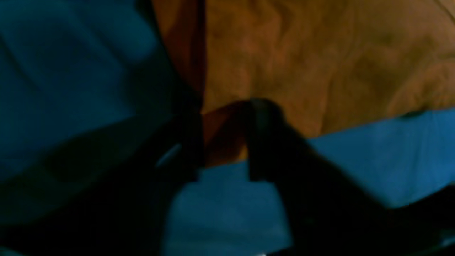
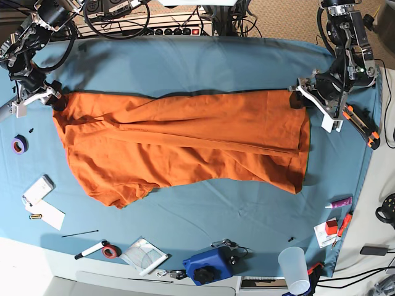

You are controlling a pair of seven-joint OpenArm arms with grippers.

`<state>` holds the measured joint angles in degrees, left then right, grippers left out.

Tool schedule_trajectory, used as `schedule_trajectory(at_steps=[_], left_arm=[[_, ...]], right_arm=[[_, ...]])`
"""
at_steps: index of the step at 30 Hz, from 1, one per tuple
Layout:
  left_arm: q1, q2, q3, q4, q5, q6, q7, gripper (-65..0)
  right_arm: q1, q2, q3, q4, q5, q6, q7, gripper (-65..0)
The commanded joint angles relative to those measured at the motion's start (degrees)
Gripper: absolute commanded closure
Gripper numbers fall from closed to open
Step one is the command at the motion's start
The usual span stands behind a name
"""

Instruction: Layout the t-shirt on the table in an organized manner, then fold the t-shirt properly

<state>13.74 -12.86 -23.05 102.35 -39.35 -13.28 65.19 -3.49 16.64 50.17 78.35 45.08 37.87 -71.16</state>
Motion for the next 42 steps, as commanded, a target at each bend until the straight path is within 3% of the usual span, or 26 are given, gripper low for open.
schedule_trajectory(at_steps=[1,2,3,6,16,20,24,32,42], left_arm=[[0.11,-0.28,-0.11,0.39,-0.35,0.13,1.44,-8.2],[0.11,-0.28,-0.11,0.39,-0.26,0.13,1.46,-1.6],[0.07,-0.31,-0.11,0.39,0.17,0.13,1.44,0.0],[0.07,-0.33,-0.11,0.42,1.77,0.15,1.44,0.0],[0.07,-0.83,-1.14,0.92,2.08,0.09,2.12,0.0],[0.33,-0.85,-3.15,2.64,1.53,-0.31,3.21,0.0],[2.91,-1.95,-3.50,4.24,-0.68,-1.86,3.45,0.0],[8.90,-2.71,-3.50,6.88,-3.15,-3.30,4.48,0.0],[13.31,-3.67,-3.50,9.68,-3.17,-3.30,4.83,0.0]], right_arm=[[0.48,1.31,0.17,0.72,1.18,0.24,0.90,-6.5],[0.50,1.33,0.17,0.72,1.18,0.26,0.96,-0.2],[0.50,1.33,0.17,0.72,1.18,0.26,1.11,0.0],[0.52,1.99,0.17,0.76,1.49,2.13,1.16,0.0],[0.79,8.74,0.17,0.79,6.40,2.13,-2.32,0.0],[0.76,8.72,0.20,0.79,6.99,2.13,-4.31,0.0],[0.57,8.74,1.86,0.79,12.48,2.13,-8.84,0.0],[-4.52,8.70,10.67,0.79,19.80,2.13,-8.84,0.0],[-11.06,6.62,11.37,0.79,22.58,2.13,-8.84,0.0]])
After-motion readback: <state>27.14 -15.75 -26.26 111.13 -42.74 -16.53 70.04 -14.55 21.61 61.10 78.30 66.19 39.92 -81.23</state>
